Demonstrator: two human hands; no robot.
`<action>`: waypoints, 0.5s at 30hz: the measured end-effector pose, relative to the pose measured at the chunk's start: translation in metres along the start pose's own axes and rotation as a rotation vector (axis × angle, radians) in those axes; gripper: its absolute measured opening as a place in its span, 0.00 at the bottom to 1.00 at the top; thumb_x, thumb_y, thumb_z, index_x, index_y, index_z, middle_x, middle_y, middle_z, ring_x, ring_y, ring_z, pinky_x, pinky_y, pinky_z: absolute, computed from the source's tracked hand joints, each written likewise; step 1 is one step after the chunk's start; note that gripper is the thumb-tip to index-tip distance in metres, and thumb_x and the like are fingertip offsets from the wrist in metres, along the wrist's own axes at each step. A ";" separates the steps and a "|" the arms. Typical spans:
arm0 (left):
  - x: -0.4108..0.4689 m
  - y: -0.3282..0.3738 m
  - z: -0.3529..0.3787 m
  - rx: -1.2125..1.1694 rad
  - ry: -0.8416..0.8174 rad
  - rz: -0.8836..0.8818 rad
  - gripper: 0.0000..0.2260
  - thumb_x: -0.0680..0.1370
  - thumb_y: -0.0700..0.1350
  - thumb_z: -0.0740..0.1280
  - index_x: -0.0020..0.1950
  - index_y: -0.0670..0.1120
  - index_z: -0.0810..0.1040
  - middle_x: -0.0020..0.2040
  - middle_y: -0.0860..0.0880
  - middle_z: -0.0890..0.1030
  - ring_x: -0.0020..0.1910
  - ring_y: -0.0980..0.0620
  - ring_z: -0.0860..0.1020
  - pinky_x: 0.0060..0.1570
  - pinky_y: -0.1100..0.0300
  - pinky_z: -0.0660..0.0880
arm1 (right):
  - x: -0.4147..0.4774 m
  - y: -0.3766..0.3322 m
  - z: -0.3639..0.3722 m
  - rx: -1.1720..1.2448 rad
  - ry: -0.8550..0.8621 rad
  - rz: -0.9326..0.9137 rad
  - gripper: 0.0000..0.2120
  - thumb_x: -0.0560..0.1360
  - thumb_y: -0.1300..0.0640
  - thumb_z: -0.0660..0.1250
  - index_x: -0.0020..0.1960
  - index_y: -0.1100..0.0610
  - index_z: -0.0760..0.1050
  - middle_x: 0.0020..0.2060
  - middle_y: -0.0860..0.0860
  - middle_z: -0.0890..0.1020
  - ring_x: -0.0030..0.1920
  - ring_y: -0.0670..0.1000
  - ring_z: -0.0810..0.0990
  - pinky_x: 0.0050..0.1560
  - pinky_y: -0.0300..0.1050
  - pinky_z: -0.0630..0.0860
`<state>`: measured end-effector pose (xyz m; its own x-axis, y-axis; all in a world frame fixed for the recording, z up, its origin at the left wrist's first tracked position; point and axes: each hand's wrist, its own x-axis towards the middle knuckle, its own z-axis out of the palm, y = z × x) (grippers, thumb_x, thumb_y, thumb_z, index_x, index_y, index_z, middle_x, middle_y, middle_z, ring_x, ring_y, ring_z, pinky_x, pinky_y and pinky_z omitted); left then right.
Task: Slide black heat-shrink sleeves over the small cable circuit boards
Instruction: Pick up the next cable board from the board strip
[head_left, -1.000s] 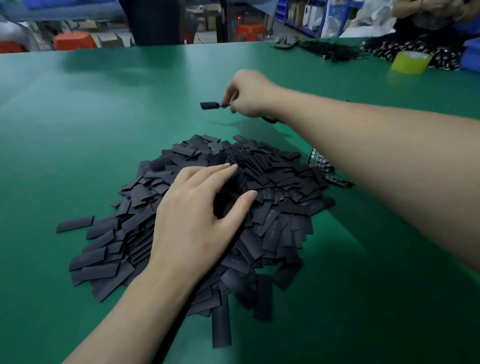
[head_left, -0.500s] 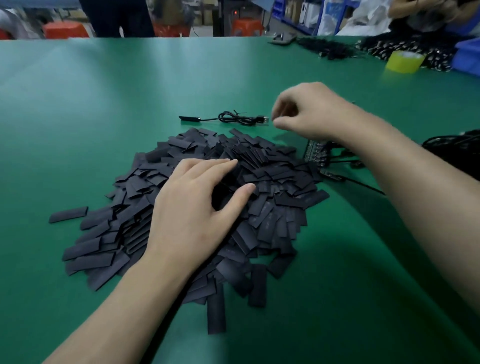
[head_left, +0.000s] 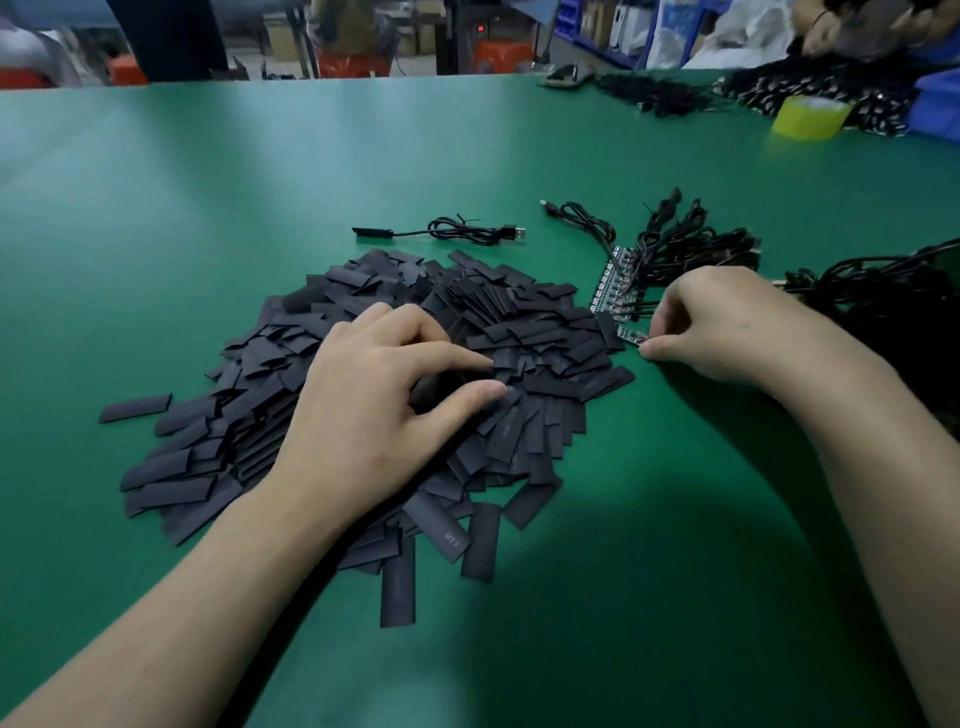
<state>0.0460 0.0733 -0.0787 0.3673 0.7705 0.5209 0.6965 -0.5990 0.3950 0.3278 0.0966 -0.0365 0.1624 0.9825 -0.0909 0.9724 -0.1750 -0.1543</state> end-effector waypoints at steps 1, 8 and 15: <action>0.000 0.000 0.000 0.001 -0.006 0.008 0.16 0.75 0.66 0.68 0.52 0.58 0.87 0.44 0.58 0.76 0.46 0.53 0.73 0.50 0.51 0.71 | 0.000 0.002 0.001 0.023 0.031 -0.012 0.10 0.75 0.50 0.75 0.39 0.51 0.78 0.39 0.48 0.81 0.44 0.52 0.79 0.48 0.52 0.78; -0.001 0.004 0.001 0.012 -0.065 -0.023 0.20 0.72 0.70 0.68 0.51 0.58 0.87 0.40 0.58 0.77 0.44 0.55 0.74 0.48 0.51 0.74 | -0.006 -0.019 -0.009 0.578 0.129 -0.219 0.07 0.79 0.56 0.70 0.48 0.53 0.72 0.32 0.46 0.85 0.30 0.45 0.84 0.34 0.45 0.77; -0.002 0.006 0.001 -0.109 -0.049 -0.153 0.09 0.73 0.60 0.73 0.46 0.57 0.87 0.37 0.58 0.79 0.43 0.57 0.77 0.45 0.55 0.76 | -0.008 -0.075 0.006 0.657 -0.009 -0.415 0.03 0.80 0.53 0.68 0.52 0.53 0.79 0.33 0.49 0.84 0.28 0.42 0.73 0.32 0.37 0.70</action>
<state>0.0503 0.0686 -0.0782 0.2937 0.8627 0.4116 0.6770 -0.4917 0.5476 0.2520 0.1012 -0.0304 -0.1977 0.9758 0.0940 0.6540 0.2027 -0.7288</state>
